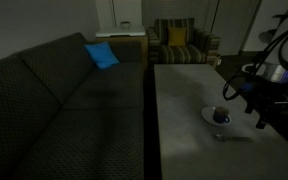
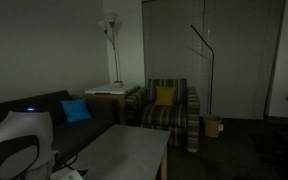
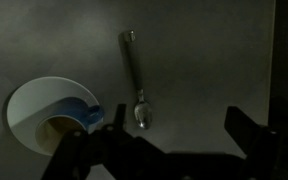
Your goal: Put the spoon in the mug, take it out and put it back on the table
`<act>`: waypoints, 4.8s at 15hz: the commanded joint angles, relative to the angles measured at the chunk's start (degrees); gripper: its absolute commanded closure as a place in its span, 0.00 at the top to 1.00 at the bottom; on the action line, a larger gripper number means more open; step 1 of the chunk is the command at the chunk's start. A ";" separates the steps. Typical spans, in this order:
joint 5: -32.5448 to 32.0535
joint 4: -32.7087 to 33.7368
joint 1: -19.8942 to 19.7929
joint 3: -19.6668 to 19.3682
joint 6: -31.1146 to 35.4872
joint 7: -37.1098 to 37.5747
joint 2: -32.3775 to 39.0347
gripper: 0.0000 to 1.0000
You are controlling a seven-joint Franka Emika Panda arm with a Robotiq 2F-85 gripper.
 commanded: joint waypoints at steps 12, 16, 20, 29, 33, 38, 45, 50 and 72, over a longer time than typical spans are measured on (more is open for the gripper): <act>-1.54 28.80 3.92 0.78 -26.29 -7.81 19.87 1.00; -2.38 35.04 5.56 -2.85 -26.78 -5.19 23.82 1.00; -2.57 35.14 6.69 -5.69 -26.14 -3.77 23.58 1.00; -1.23 33.64 4.49 -4.08 -21.37 -4.98 23.59 1.00; -0.12 32.34 3.68 -3.89 -19.05 -4.54 23.63 1.00; 0.73 29.42 3.99 -4.52 -13.40 -0.37 23.68 1.00; -0.56 25.61 5.89 -6.31 -4.76 11.62 23.72 1.00; -1.71 25.42 5.39 -5.58 -6.30 12.79 23.70 1.00; -6.90 26.54 6.54 -5.79 -9.64 8.77 23.54 1.00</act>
